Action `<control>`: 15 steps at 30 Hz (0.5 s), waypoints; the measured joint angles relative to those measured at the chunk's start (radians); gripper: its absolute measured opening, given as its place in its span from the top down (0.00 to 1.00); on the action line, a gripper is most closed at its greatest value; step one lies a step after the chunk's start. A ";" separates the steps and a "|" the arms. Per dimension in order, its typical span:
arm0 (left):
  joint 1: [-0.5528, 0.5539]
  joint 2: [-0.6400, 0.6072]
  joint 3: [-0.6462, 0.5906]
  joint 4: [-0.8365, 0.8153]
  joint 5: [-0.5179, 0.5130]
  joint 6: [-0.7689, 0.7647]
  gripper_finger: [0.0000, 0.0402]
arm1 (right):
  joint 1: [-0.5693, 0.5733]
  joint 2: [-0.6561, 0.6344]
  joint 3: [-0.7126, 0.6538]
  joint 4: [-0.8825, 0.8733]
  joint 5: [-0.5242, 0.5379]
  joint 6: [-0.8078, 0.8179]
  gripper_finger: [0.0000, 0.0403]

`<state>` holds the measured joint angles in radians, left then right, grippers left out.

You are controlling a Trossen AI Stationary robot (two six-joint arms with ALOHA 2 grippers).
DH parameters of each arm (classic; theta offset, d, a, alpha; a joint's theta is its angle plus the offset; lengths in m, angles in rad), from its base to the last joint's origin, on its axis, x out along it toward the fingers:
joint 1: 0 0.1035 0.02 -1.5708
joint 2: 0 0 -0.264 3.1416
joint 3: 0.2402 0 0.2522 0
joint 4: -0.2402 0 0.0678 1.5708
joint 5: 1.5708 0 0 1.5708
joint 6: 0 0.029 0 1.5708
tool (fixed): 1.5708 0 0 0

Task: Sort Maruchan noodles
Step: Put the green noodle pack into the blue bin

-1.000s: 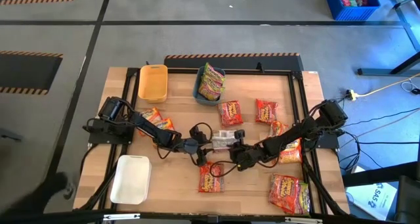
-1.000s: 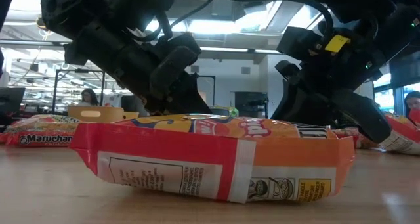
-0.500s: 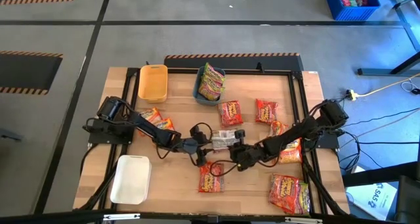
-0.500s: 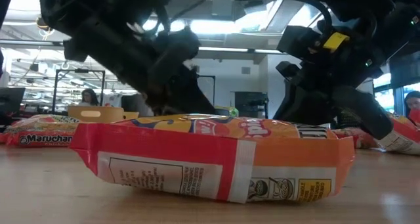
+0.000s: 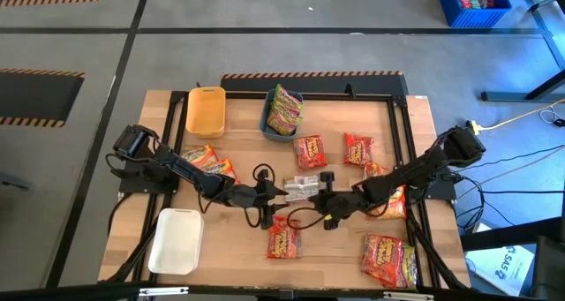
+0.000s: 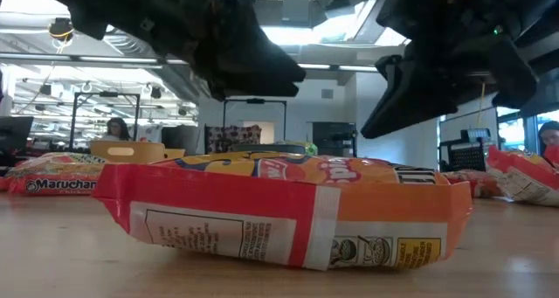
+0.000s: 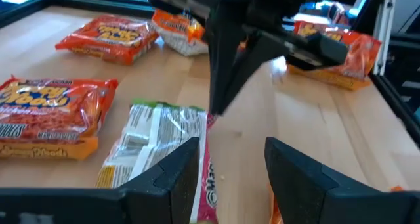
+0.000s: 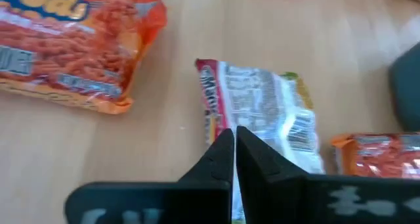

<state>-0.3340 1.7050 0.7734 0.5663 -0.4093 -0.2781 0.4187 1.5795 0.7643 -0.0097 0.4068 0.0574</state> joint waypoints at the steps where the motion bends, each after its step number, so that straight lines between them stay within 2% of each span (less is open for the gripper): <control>1: 0.001 0.000 0.000 0.007 0.000 0.000 0.58 | 0.000 0.000 0.000 0.000 -0.017 0.012 1.00; 5: 0.010 0.000 0.000 0.010 -0.012 -0.004 0.58 | 0.000 0.009 0.000 0.000 -0.067 0.074 0.99; 8: 0.015 0.000 0.000 -0.002 -0.022 -0.006 0.58 | 0.000 0.009 0.001 -0.011 -0.092 0.146 0.93; 15: 0.014 0.001 0.000 -0.087 -0.019 -0.002 0.57 | 0.000 -0.014 0.001 -0.111 -0.022 0.198 0.59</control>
<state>-0.3195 1.7061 0.7731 0.4794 -0.4286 -0.2798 0.4187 1.5652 0.7655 -0.1202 0.3852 0.2556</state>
